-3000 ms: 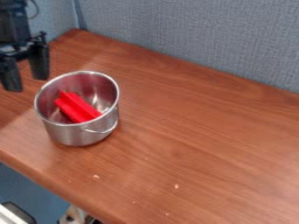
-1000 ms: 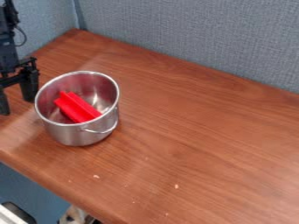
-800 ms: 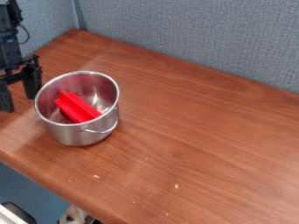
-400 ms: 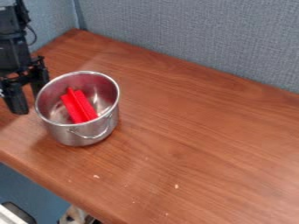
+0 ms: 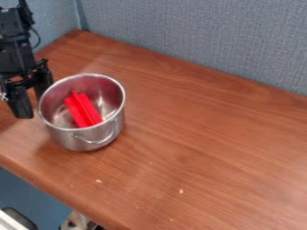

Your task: Move the red object from the metal pot to the table

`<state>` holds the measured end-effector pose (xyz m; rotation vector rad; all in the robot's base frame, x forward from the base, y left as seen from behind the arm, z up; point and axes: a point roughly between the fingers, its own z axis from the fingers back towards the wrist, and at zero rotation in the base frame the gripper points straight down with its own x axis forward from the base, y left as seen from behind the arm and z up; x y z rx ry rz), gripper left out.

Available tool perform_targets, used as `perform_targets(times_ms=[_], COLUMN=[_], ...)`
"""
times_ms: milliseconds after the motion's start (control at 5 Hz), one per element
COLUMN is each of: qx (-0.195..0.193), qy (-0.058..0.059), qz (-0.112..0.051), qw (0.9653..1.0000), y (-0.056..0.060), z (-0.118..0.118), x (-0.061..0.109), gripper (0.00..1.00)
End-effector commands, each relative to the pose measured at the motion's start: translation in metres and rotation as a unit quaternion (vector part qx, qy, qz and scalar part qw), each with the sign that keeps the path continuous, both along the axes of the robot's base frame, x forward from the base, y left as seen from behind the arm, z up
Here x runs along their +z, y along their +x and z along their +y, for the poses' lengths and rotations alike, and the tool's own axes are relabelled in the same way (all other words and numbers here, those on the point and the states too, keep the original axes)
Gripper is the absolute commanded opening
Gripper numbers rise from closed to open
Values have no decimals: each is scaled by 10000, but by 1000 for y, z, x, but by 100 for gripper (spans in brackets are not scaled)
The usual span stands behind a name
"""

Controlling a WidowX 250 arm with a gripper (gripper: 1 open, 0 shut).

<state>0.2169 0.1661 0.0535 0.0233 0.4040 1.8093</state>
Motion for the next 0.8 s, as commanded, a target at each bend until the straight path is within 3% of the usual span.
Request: perform_targets(times_ms=[0,400,600], qx=[84,277,-40], qy=[129,126,160], qz=[-309,-404,-455], qw=[9994,9987,9988], y=[0,-9,-7], z=[4,9,7], x=[19,24,31], gripper=[100,100,100])
